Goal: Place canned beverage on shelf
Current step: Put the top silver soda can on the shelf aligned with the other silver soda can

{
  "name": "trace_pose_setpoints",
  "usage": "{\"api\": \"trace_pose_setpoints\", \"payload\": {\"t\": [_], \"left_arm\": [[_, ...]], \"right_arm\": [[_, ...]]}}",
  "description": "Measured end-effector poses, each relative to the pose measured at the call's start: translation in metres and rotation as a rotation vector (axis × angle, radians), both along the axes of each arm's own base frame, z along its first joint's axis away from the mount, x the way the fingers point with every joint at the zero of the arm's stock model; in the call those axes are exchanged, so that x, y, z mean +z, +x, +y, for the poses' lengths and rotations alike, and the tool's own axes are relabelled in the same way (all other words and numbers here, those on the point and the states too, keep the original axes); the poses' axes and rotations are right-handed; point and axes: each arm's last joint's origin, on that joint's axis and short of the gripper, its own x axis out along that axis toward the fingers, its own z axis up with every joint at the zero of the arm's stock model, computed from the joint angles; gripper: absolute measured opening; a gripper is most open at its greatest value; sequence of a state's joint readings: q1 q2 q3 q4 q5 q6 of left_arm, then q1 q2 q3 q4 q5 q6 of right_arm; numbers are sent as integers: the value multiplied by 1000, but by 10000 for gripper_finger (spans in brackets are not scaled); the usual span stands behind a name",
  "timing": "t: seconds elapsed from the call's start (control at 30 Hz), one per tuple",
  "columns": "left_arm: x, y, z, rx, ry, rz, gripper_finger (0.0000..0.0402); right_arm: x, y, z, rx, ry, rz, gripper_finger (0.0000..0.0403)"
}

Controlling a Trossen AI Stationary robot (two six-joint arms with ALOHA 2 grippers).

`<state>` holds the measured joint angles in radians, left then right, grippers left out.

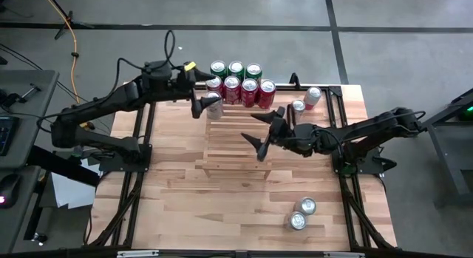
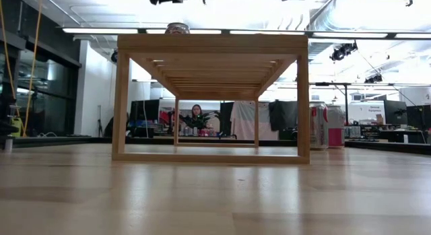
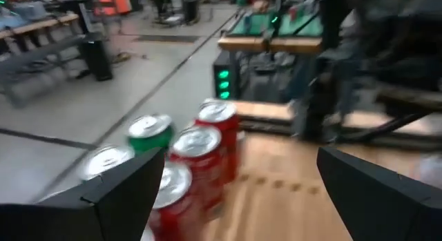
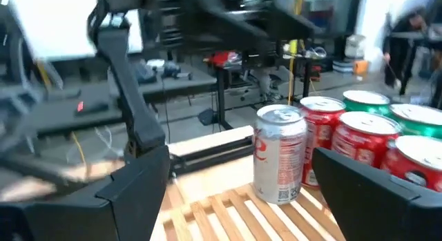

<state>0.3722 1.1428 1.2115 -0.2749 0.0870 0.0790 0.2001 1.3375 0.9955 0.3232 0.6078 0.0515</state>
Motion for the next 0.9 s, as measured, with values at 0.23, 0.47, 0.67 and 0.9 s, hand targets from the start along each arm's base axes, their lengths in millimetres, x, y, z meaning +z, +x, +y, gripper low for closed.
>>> {"api": "trace_pose_setpoints", "payload": {"t": [0.23,0.47,0.67,0.9], "left_arm": [[3,7,-21,-107,-149,-53,374],[-6,10,-44,-76,-202,-153,374],[-21,-12,-61,51,-257,-253,374],[-16,-35,-69,135,-304,-360,374]], "right_arm": [[17,-27,-13,-59,148,-36,341],[26,-70,-30,-135,252,40,341],[7,-101,-49,-335,409,203,341],[-41,-131,-84,-793,631,416,341]]}}
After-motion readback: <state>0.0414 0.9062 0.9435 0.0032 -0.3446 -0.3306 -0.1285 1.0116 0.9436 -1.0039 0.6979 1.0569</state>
